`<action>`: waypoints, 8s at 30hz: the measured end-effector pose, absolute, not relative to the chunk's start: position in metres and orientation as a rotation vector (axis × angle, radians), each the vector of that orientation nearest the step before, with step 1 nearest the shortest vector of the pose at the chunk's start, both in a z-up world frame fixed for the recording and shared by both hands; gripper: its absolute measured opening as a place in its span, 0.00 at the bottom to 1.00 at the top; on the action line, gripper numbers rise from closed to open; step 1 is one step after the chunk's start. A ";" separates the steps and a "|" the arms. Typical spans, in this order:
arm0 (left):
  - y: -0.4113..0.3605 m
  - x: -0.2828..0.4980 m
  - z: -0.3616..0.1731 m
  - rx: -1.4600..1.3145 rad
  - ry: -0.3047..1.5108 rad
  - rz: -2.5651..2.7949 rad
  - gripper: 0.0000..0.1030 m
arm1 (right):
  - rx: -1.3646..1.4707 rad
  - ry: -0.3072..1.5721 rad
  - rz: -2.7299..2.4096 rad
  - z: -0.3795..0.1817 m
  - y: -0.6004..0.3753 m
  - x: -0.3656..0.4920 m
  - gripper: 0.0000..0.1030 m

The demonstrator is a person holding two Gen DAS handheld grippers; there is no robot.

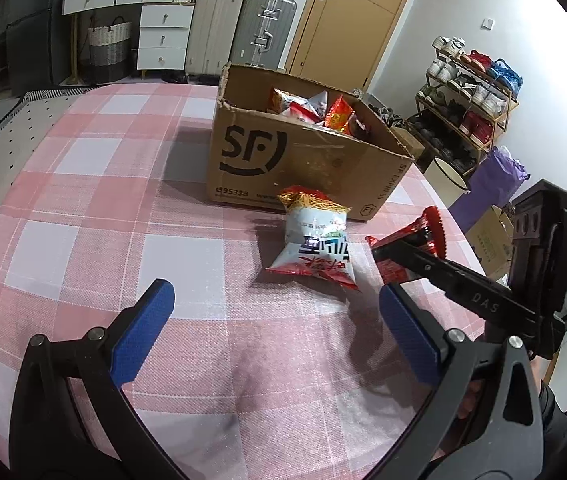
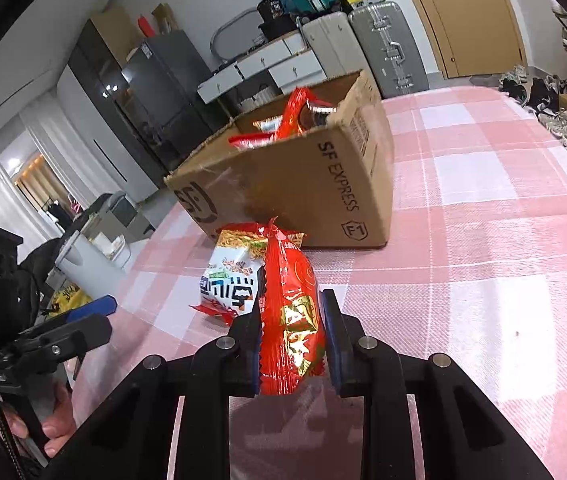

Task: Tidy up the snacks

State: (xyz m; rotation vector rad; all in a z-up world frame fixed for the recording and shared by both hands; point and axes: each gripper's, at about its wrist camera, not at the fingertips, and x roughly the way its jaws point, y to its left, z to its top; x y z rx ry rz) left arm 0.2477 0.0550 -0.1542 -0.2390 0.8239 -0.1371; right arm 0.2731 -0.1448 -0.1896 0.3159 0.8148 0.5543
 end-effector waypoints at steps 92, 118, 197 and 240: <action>-0.004 0.375 -0.224 -0.121 0.992 -0.271 0.40 | 0.264 0.784 0.539 -0.173 -0.196 0.198 0.41; 0.022 0.332 -0.189 -0.126 0.922 -0.281 0.40 | 0.246 0.877 0.530 -0.202 -0.184 0.223 0.41; 0.076 0.493 -0.053 -0.111 0.857 -0.288 0.45 | 0.135 0.735 0.623 -0.040 -0.090 0.460 0.42; 0.093 0.233 0.007 -0.127 0.433 -0.100 0.99 | 0.086 0.368 0.524 0.030 -0.164 0.196 0.98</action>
